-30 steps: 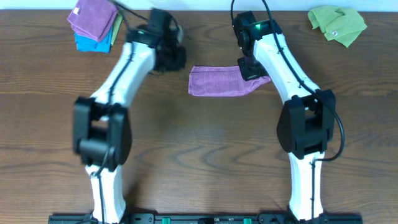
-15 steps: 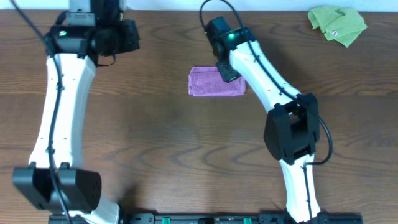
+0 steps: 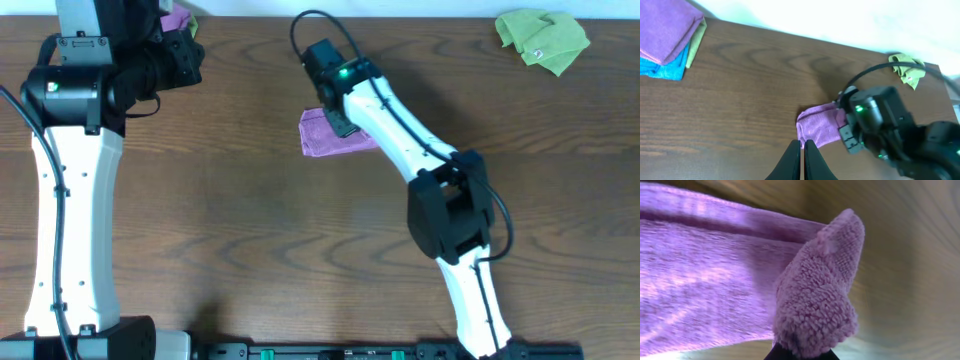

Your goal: Fold the cloth

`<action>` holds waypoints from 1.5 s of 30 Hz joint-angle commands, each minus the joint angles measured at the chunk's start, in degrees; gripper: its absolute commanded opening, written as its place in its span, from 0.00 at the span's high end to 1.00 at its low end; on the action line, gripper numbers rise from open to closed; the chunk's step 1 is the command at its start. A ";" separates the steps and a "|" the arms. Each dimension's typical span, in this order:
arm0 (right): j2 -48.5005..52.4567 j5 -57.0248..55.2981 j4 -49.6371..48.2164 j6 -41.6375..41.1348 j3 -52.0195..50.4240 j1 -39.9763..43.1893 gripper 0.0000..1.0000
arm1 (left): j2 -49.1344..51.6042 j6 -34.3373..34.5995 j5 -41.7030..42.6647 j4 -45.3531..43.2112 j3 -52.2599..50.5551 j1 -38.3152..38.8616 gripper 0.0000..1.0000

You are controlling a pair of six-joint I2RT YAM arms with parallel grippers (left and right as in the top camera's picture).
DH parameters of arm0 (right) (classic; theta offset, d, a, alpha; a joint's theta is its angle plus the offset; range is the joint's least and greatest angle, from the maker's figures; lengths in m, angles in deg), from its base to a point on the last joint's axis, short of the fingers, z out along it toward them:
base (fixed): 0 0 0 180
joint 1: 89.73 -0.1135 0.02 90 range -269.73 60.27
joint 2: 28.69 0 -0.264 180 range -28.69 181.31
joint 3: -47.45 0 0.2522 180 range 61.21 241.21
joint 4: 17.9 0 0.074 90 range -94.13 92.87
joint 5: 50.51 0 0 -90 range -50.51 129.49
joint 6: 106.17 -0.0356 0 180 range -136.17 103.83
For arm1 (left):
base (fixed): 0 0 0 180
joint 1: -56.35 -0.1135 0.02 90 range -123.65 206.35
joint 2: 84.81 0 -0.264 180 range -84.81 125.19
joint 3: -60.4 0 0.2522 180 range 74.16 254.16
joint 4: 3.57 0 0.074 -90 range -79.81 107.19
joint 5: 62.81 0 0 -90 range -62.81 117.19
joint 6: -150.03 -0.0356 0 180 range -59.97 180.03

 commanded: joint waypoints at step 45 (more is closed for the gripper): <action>0.74 -6.01 -1.64 6.75 0.46 -8.07 0.99 | -6.49 -0.17 9.16 -7.87 0.76 -0.13 0.94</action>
